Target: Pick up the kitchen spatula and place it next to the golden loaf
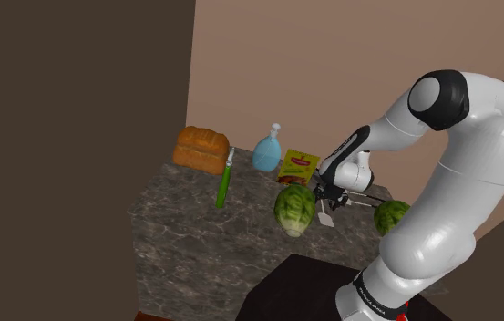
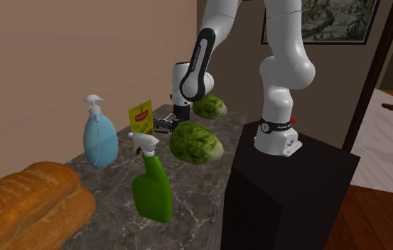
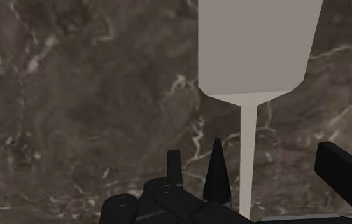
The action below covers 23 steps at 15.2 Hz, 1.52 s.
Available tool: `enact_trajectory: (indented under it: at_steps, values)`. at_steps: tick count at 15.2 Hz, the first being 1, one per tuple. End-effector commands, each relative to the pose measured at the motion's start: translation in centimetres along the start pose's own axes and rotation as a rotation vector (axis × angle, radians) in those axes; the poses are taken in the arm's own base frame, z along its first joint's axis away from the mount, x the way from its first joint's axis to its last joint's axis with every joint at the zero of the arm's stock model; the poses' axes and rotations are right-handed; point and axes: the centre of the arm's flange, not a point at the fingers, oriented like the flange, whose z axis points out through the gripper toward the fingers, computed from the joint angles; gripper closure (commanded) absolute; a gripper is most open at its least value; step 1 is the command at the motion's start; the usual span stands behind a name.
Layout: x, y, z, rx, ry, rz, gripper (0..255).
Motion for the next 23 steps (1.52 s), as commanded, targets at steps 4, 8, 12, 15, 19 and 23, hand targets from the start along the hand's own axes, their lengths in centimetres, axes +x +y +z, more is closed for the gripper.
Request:
enact_trajectory:
  at_steps: [4, 8, 12, 15, 19, 23]
  values:
    - [0.0, 0.0, 0.0, 0.000, 0.000, 0.000, 255]
    - [0.1, 0.0, 0.0, 0.000, 0.000, 0.000, 255]
    - [0.0, 0.0, 0.0, 0.000, 0.000, 0.000, 255]
    - [0.1, 0.0, -1.6, 0.000, 0.000, 0.000, 255]
    - [0.2, 0.0, -3.7, 0.000, 0.000, 0.000, 255]
    - [0.4, 0.0, -5.8, 0.000, 0.000, 0.000, 255]
